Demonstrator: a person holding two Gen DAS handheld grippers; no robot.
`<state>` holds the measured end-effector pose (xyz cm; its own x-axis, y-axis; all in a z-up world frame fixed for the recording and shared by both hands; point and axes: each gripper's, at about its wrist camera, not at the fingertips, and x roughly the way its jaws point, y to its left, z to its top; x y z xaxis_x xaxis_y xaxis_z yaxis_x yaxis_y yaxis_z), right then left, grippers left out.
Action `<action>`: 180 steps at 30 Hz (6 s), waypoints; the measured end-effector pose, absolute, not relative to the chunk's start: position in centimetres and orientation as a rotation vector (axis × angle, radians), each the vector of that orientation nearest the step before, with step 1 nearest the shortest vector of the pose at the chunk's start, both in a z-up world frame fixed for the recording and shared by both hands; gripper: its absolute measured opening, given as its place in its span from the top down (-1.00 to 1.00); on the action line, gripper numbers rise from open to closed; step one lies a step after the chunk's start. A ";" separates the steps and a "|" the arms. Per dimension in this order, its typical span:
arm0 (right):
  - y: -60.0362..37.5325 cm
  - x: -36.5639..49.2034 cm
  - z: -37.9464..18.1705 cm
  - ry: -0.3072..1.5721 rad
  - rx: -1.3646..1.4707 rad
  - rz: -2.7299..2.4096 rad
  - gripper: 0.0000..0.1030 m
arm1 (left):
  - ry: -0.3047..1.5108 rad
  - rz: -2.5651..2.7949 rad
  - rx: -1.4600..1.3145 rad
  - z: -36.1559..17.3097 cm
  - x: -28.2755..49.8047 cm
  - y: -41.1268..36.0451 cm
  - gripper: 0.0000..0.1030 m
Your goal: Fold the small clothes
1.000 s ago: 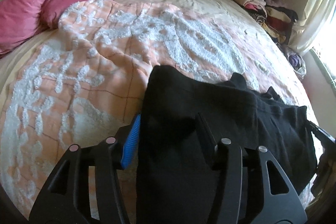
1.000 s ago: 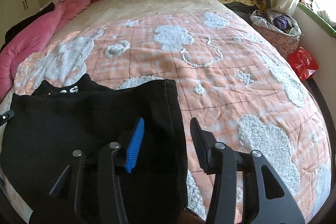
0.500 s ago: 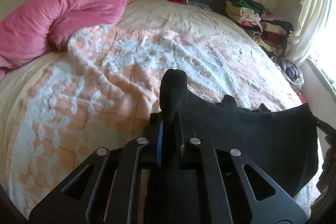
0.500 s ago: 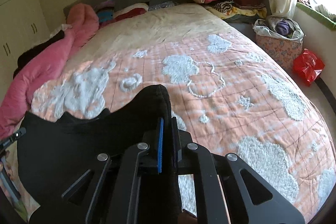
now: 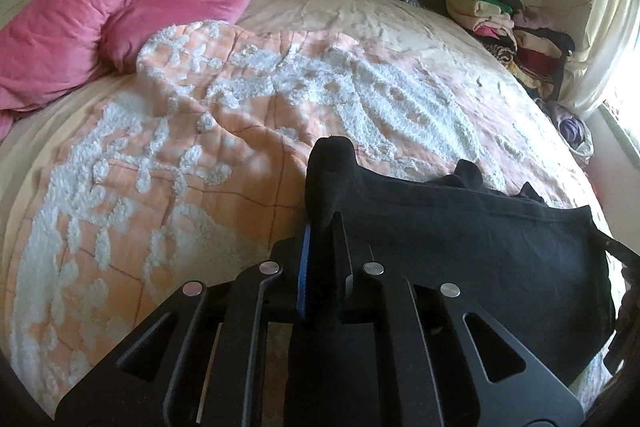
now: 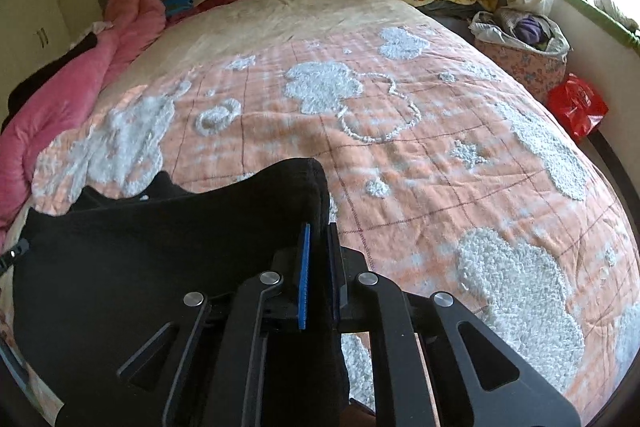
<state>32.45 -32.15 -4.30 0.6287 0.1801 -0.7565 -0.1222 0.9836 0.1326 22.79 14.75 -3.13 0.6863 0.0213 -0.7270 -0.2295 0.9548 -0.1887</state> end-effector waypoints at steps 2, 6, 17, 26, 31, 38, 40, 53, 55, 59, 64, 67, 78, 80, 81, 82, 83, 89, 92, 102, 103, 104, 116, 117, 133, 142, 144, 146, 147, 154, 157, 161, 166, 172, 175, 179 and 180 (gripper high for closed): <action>-32.1 32.3 -4.2 0.876 0.064 0.175 0.83 | 0.807 0.142 -0.272 -3.1 22.7 14.6 0.90; -32.6 31.8 -3.8 0.869 0.082 0.183 0.53 | 0.808 0.145 -0.264 -3.0 22.4 14.3 0.88; -32.1 28.4 -1.9 0.812 0.075 0.271 -0.03 | 0.803 0.127 -0.237 -2.0 20.8 13.0 0.48; -30.5 24.2 -0.9 0.822 0.077 0.370 -0.15 | 0.783 0.058 -0.229 -0.7 17.9 10.6 0.08; -29.5 22.8 -1.4 0.836 0.057 0.379 -0.21 | 0.831 -0.001 -0.212 -1.6 16.6 8.9 -0.06; -29.5 22.2 -3.0 0.906 0.073 0.349 -0.21 | 0.891 -0.019 -0.189 -3.7 15.1 7.8 -0.15; -29.7 22.1 -3.8 0.956 0.083 0.336 -0.28 | 0.890 -0.018 -0.183 -3.9 14.7 7.7 -0.15; -29.7 19.9 -4.3 0.956 0.077 0.307 -0.52 | 0.880 -0.023 -0.189 -4.2 12.7 7.7 -0.15; -29.7 19.6 -4.0 0.943 0.096 0.317 -0.64 | 0.879 -0.024 -0.190 -4.2 12.4 7.7 -0.15; -30.0 19.4 -3.4 0.917 0.127 0.314 -0.74 | 0.875 -0.029 -0.197 -4.0 12.0 7.8 -0.21; -30.1 19.3 -2.9 0.895 0.156 0.320 -0.88 | 0.869 -0.035 -0.200 -3.6 11.5 7.7 -0.35; -29.6 18.8 -2.6 0.873 0.152 0.342 -0.90 | 0.871 -0.035 -0.209 -3.5 11.1 8.0 -0.44; -26.6 16.4 -1.1 0.773 0.058 0.422 -0.91 | 0.864 0.005 -0.246 -3.1 10.0 10.1 -0.81; -26.0 16.1 -1.2 0.767 0.035 0.431 -0.91 | 0.862 0.010 -0.248 -3.0 9.9 10.4 -0.81; -25.7 15.9 -1.2 0.764 0.024 0.433 -0.91 | 0.861 0.012 -0.251 -3.0 9.8 10.5 -0.81; -25.4 15.9 -1.2 0.764 0.021 0.435 -0.91 | 0.858 0.016 -0.254 -2.9 9.7 10.8 -0.81; -25.0 15.8 -1.2 0.768 0.021 0.439 -0.91 | 0.856 0.017 -0.257 -2.9 9.7 11.0 -0.81; -22.3 15.0 -1.3 0.761 -0.046 0.470 -0.91 | 0.854 0.045 -0.272 -2.9 9.3 12.4 -0.81; -20.8 14.4 -1.3 0.755 -0.076 0.491 -0.91 | 0.852 0.058 -0.284 -2.9 9.2 13.1 -0.81; -16.1 12.4 -2.1 0.739 -0.204 0.556 -0.91 | 0.849 0.090 -0.306 -2.6 9.4 15.3 -0.81; -15.4 12.2 -2.2 0.734 -0.221 0.567 -0.91 | 0.848 0.093 -0.305 -2.6 9.5 15.4 -0.81; -14.9 12.1 -2.2 0.732 -0.232 0.573 -0.91 | 0.850 0.096 -0.305 -2.5 9.7 15.6 -0.81; -7.9 10.7 -4.4 0.706 -0.438 0.643 -0.91 | 0.857 0.128 -0.286 -2.1 11.2 16.9 -0.81; -7.5 10.8 -4.7 0.706 -0.454 0.641 -0.91 | 0.856 0.129 -0.282 -2.1 11.2 16.9 -0.81; -2.6 13.2 -7.1 0.634 -0.636 0.562 -0.91 | 0.871 0.135 -0.275 -2.0 14.6 17.1 -0.81; -2.4 12.1 -6.3 0.489 -0.672 0.554 -0.30 | 0.903 0.121 -0.309 -2.7 17.5 16.9 -0.81; -2.8 11.5 -5.9 0.470 -0.657 0.580 0.21 | 0.917 0.110 -0.325 -3.0 18.1 16.8 -0.81; -3.3 10.9 -5.4 0.455 -0.628 0.595 0.49 | 0.926 0.098 -0.346 -3.2 18.5 16.8 -0.81; -3.6 10.8 -5.2 0.449 -0.618 0.594 0.54 | 0.929 0.093 -0.357 -3.3 18.7 16.8 -0.81; -5.5 10.7 -4.1 0.448 -0.514 0.602 0.61 | 0.957 0.025 -0.501 -3.6 20.2 16.7 -0.81; -6.2 10.4 -3.6 0.436 -0.465 0.600 0.63 | 0.968 -0.016 -0.521 -3.6 21.0 16.0 -0.81; -7.2 10.1 -2.8 0.430 -0.398 0.599 0.64 | 0.975 -0.042 -0.541 -3.7 21.8 15.2 -0.81; -8.4 9.4 -2.0 0.421 -0.356 0.597 0.66 | 0.951 -0.068 -0.567 -3.3 22.4 14.2 -0.53; -10.1 8.7 -1.3 0.405 -0.292 0.584 0.76 | 0.912 -0.118 -0.489 -0.9 22.4 11.2 0.60; -11.1 8.7 -0.8 0.395 -0.260 0.573 0.77 | 0.882 -0.129 -0.448 0.7 22.2 9.9 0.64; -12.9 8.2 0.3 0.370 -0.196 0.556 0.78 | 0.851 -0.153 -0.416 2.8 22.1 8.2 0.65; -13.3 8.2 0.5 0.367 -0.185 0.552 0.78 | 0.844 -0.160 -0.408 3.3 22.1 7.7 0.65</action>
<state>8.20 -13.28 0.49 0.7887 0.4769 -0.3879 -0.5422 0.8370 -0.0734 22.09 7.67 3.25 0.6577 -0.2963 -0.6926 -0.0229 0.9111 -0.4115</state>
